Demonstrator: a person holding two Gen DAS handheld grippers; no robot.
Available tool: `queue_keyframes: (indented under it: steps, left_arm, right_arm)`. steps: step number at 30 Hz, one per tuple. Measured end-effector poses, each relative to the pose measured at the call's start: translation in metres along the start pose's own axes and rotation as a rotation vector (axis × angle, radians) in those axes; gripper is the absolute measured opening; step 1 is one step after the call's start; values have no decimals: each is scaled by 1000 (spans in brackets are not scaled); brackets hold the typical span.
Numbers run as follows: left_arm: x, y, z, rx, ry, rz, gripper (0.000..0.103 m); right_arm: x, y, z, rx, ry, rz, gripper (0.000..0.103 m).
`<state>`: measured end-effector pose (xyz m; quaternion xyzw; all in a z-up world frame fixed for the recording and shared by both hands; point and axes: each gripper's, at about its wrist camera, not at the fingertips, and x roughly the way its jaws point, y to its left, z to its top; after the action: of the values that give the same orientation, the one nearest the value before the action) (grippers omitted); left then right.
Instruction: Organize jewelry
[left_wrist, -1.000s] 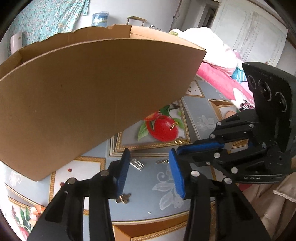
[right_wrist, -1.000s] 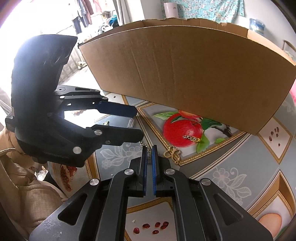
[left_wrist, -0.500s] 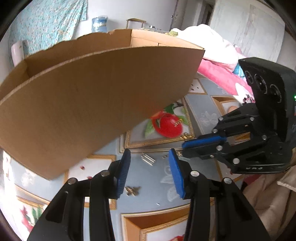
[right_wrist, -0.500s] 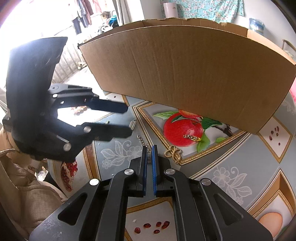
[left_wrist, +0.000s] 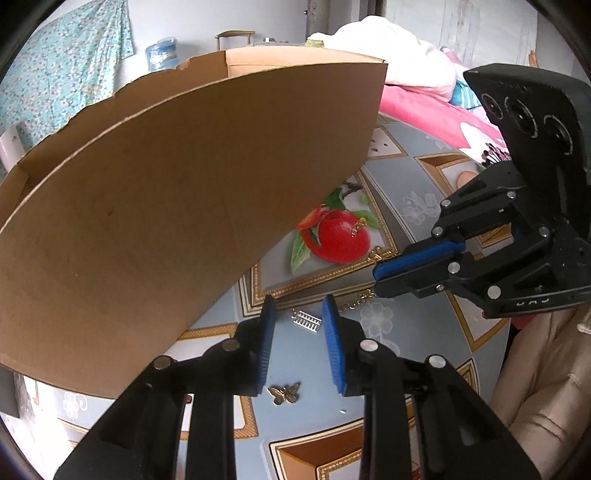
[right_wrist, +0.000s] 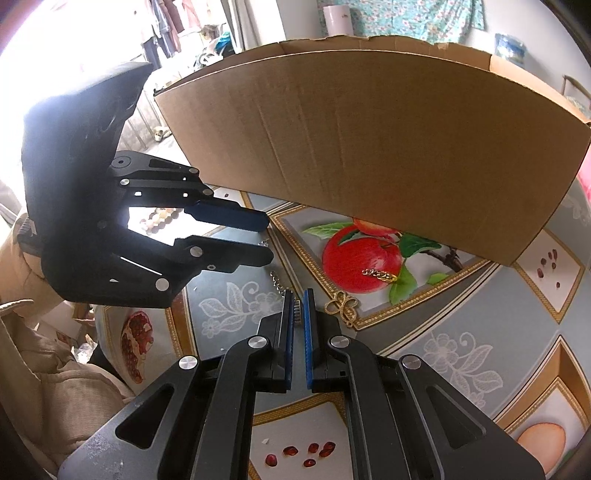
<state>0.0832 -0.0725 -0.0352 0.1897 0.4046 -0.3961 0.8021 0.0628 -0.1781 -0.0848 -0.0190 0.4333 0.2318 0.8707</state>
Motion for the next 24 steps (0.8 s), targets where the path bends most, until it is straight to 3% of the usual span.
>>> queue_keyframes:
  steps: [6, 11, 14, 24]
  left_arm:
    - [1, -3, -1, 31, -7, -24, 24]
    - [0, -2, -3, 28, -15, -18, 8]
    - [0, -2, -4, 21, -21, -5, 4]
    - [-4, -7, -13, -24, -56, 53, 4]
  right_arm:
    - [0, -3, 1, 3, -2, 3, 4]
    - [-1, -3, 2, 3, -3, 0, 4]
    - [-3, -4, 2, 3, -3, -2, 4]
    - [-8, -6, 1, 6, -6, -14, 4]
